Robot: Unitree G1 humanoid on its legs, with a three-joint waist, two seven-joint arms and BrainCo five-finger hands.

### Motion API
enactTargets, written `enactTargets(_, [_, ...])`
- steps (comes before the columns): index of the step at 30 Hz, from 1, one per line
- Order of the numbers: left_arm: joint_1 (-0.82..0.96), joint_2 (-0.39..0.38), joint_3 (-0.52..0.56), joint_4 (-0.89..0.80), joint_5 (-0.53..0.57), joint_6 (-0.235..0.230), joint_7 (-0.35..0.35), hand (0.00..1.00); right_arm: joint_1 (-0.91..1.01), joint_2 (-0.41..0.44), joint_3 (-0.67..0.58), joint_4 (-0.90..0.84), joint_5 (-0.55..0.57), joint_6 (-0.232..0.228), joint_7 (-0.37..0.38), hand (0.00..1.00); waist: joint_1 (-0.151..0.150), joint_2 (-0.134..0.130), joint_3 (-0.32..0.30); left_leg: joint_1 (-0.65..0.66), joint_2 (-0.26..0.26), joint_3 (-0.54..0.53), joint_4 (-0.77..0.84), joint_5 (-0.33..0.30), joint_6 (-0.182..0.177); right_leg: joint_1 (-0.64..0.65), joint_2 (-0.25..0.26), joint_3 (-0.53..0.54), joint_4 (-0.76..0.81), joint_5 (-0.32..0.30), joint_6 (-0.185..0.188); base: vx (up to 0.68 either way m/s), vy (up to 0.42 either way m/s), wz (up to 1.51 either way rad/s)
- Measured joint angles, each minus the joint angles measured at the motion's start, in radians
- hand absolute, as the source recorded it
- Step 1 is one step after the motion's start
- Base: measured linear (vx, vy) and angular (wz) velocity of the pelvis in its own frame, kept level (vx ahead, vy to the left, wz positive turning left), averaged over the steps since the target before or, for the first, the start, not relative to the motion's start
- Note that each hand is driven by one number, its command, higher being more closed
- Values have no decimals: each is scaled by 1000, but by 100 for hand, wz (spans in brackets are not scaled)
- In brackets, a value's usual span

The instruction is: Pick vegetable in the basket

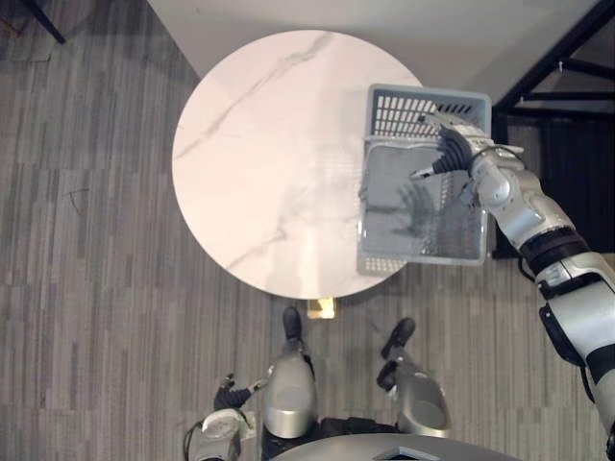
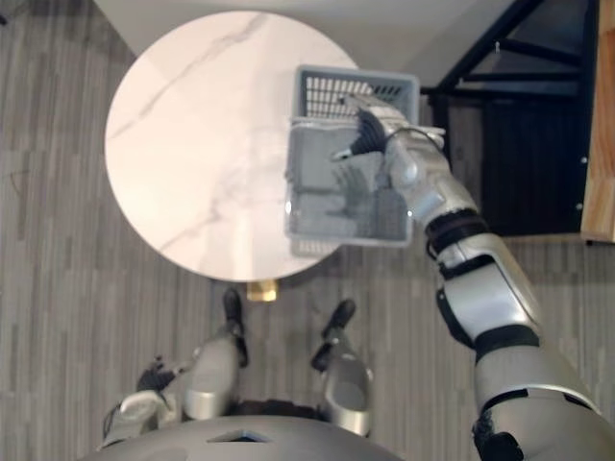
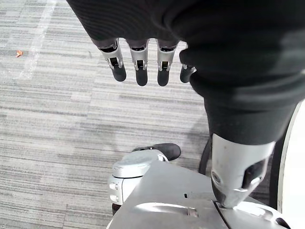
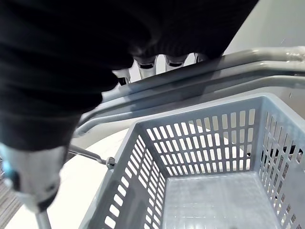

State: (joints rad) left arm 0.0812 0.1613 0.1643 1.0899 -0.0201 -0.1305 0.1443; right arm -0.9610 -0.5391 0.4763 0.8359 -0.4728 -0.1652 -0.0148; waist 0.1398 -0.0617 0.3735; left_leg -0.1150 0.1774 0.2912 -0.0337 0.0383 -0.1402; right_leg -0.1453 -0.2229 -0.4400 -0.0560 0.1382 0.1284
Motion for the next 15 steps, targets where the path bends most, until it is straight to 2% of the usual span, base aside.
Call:
enactTargets(8, [0, -1, 2, -6, 3, 2, 0, 0, 2, -1, -8, -4, 0, -1, -5, 0, -1, 0, 0, -4, -10, 1, -12, 6, 4, -12, -8, 4, 4, 1, 1, 0, 0, 0])
enactTargets(9, [0, -1, 2, -7, 3, 2, 0, 0, 2, -1, -8, -4, 0, -1, -9, 100, -1, 0, 0, -4, -11, 1, -14, 6, 4, -13, -9, 4, 4, 1, 1, 30, 3, 0])
enactTargets(15, [0, -2, 8, -8, 4, 2, 0, 0, 1, -1, -12, -2, -2, -1, -22, 100, -1, 0, 0, -4, -14, 2, -18, 6, 4, -15, -11, 8, 4, 1, 1, 26, 0, 0])
